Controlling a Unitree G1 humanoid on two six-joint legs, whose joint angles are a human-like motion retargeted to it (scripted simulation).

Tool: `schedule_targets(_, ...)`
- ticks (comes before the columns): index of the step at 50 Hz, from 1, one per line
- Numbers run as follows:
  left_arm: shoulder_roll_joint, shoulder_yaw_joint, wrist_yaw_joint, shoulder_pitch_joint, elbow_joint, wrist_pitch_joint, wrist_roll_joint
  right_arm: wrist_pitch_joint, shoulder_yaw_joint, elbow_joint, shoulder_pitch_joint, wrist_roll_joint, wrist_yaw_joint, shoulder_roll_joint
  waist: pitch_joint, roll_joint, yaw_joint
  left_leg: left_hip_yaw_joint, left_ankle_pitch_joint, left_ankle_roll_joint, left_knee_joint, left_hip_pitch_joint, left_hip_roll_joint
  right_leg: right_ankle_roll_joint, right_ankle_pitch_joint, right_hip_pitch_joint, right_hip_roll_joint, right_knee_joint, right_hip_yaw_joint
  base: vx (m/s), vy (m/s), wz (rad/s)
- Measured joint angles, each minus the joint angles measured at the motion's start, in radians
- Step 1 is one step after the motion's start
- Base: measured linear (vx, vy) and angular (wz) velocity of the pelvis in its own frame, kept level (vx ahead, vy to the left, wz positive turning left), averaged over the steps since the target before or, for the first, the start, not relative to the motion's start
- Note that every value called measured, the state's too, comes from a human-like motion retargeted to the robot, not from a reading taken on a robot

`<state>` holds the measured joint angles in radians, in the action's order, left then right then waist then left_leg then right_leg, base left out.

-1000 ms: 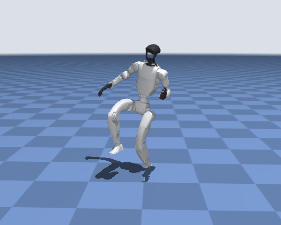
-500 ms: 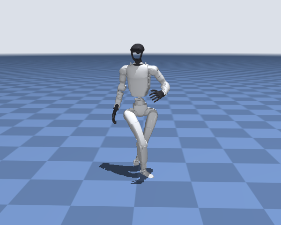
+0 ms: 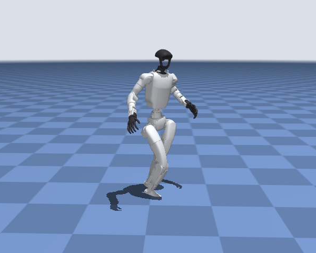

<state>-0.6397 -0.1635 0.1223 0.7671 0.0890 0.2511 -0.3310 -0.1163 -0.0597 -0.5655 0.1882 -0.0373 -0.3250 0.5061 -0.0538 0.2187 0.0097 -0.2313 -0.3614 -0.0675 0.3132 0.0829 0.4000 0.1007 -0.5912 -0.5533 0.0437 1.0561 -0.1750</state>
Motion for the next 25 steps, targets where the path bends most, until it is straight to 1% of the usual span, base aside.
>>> schedule_targets(2, 0.041, -0.017, 0.014, 0.025, 0.020, -0.015, -0.057, 0.000, -0.013, 0.039, 0.003, 0.009, -0.005, -0.008, -0.012, -0.009, 0.019, 0.117, -0.017, -0.007, 0.180, -0.067, 0.000, -0.029, -0.057, 0.041, -0.044, 0.006, 0.028, 0.18, 0.15, 1.29)
schedule_targets(3, 0.064, -0.026, 0.019, 0.033, 0.029, -0.023, -0.083, 0.000, -0.013, 0.058, -0.001, 0.013, -0.009, -0.010, -0.021, -0.014, 0.031, 0.183, -0.045, 0.000, 0.304, -0.117, -0.015, -0.044, -0.084, 0.061, -0.063, 0.013, 0.040, 0.16, 0.17, 1.39)
schedule_targets(5, 0.111, -0.045, 0.024, 0.039, 0.048, -0.037, -0.130, 0.001, 0.001, 0.096, -0.024, 0.019, -0.016, -0.011, -0.040, -0.026, 0.051, 0.338, -0.146, 0.061, 0.586, -0.237, -0.105, -0.072, -0.137, 0.092, -0.097, 0.035, 0.071, 0.14, 0.19, 1.33)
schedule_targets(7, 0.159, -0.070, 0.028, 0.026, 0.069, -0.060, -0.170, 0.004, 0.055, 0.134, -0.100, 0.023, -0.014, -0.002, -0.034, -0.090, 0.092, 0.375, -0.165, 0.046, 0.863, -0.391, -0.228, -0.104, -0.151, 0.094, -0.050, 0.030, 0.110, 0.14, 0.23, 0.63)
schedule_targets(8, 0.183, -0.075, 0.029, 0.016, 0.075, -0.072, -0.187, 0.005, 0.096, 0.149, -0.151, 0.024, -0.009, 0.006, -0.022, -0.121, 0.119, 0.379, -0.160, 0.038, 0.960, -0.462, -0.292, -0.116, -0.143, 0.086, -0.023, 0.017, 0.122, 0.14, 0.26, 0.22)
schedule_targets(10, 0.219, -0.070, 0.023, 0.004, 0.079, -0.088, -0.223, -0.002, 0.185, 0.190, -0.251, 0.022, 0.012, 0.019, -0.008, -0.141, 0.175, 0.379, -0.143, 0.037, 1.081, -0.558, -0.390, -0.122, -0.133, 0.078, -0.013, 0.007, 0.122, 0.15, 0.30, 0.11)
schedule_targets(13, 0.254, -0.056, -0.011, 0.014, 0.074, -0.100, -0.300, -0.020, 0.327, 0.276, -0.416, 0.021, 0.046, 0.025, -0.009, -0.114, 0.257, 0.340, -0.124, 0.061, 1.109, -0.624, -0.518, -0.107, -0.114, 0.084, -0.053, -0.005, 0.094, 0.16, 0.35, 0.01)
schedule_targets(15, 0.274, -0.052, -0.049, 0.042, 0.064, -0.100, -0.364, -0.038, 0.414, 0.344, -0.532, 0.020, 0.058, 0.019, -0.014, -0.085, 0.309, 0.296, -0.111, 0.074, 1.049, -0.629, -0.594, -0.092, -0.097, 0.090, -0.088, -0.017, 0.066, 0.15, 0.38, -0.20)
schedule_targets(17, 0.297, -0.054, -0.090, 0.089, 0.052, -0.095, -0.438, -0.056, 0.484, 0.412, -0.645, 0.013, 0.053, 0.004, -0.017, -0.058, 0.355, 0.247, -0.095, 0.065, 0.936, -0.602, -0.640, -0.082, -0.081, 0.092, -0.118, -0.034, 0.033, 0.13, 0.40, -0.34)
schedule_targets(19, 0.321, -0.066, -0.123, 0.145, 0.042, -0.084, -0.502, -0.071, 0.536, 0.467, -0.750, 0.001, 0.031, -0.016, -0.015, -0.038, 0.385, 0.203, -0.071, 0.033, 0.818, -0.560, -0.647, -0.074, -0.071, 0.090, -0.143, -0.054, 0.004, 0.09, 0.41, -0.39)
schedule_targets(22, 0.350, -0.092, -0.156, 0.225, 0.029, -0.059, -0.551, -0.075, 0.568, 0.517, -0.866, -0.034, -0.019, -0.043, -0.008, -0.020, 0.395, 0.179, -0.071, -0.006, 0.688, -0.493, -0.611, -0.062, -0.069, 0.075, -0.179, -0.062, -0.029, 0.03, 0.42, -0.24)
schedule_targets(23, 0.354, -0.100, -0.161, 0.247, 0.026, -0.053, -0.551, -0.070, 0.566, 0.523, -0.891, -0.049, -0.035, -0.048, -0.008, -0.016, 0.389, 0.188, -0.092, -0.006, 0.659, -0.472, -0.592, -0.056, -0.070, 0.068, -0.195, -0.056, -0.036, -0.04, 0.41, -0.06)
schedule_targets(25, 0.356, -0.107, -0.167, 0.281, 0.024, -0.048, -0.542, -0.060, 0.554, 0.527, -0.913, -0.071, -0.059, -0.048, -0.013, -0.021, 0.374, 0.219, -0.169, 0.013, 0.659, -0.461, -0.570, -0.046, -0.071, 0.047, -0.217, -0.018, -0.044, -0.08, 0.38, 0.09)
